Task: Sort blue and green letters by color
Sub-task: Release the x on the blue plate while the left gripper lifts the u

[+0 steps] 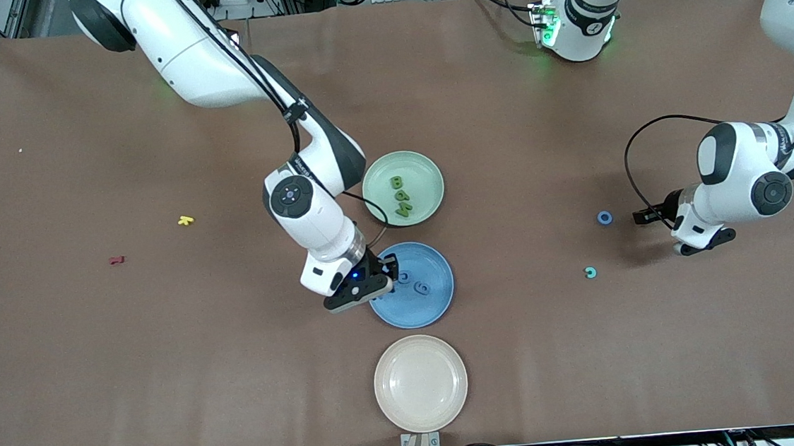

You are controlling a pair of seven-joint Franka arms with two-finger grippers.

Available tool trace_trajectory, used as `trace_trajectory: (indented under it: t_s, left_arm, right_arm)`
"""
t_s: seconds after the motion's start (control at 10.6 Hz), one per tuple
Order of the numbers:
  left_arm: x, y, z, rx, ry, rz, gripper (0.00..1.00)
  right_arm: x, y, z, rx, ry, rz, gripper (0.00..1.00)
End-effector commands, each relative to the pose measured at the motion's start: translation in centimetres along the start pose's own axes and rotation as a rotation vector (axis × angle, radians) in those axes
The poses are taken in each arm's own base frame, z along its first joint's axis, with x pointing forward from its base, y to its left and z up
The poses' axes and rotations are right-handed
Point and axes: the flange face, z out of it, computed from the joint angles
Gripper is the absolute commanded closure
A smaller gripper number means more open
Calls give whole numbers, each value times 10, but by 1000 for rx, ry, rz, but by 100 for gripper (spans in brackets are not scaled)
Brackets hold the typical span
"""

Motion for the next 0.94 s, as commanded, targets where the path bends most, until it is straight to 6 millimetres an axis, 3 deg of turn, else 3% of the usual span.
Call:
trace_trajectory:
  t_s: [0.0, 0.09, 0.38, 0.66, 0.76, 0.85]
  left_arm:
    - [2, 1, -3, -32, 4, 15, 35]
    - [3, 1, -2, -34, 3, 15, 36]
    - [7, 4, -5, -35, 14, 22, 45]
    - [9, 6, -7, -32, 20, 25, 77]
    - [9, 5, -6, -34, 17, 24, 84]
    - [9, 6, -3, -36, 11, 25, 90]
  right_arm:
    - [-2, -22, 5, 27, 4, 7, 71]
    - [-4, -25, 5, 27, -4, 35, 1]
    - [-11, -13, 6, -65, -123, -20, 0]
    - [-4, -13, -5, -74, -127, -25, 0]
    - [1, -3, -12, -90, -127, -19, 0]
    - [3, 25, -15, -135, -189, -37, 0]
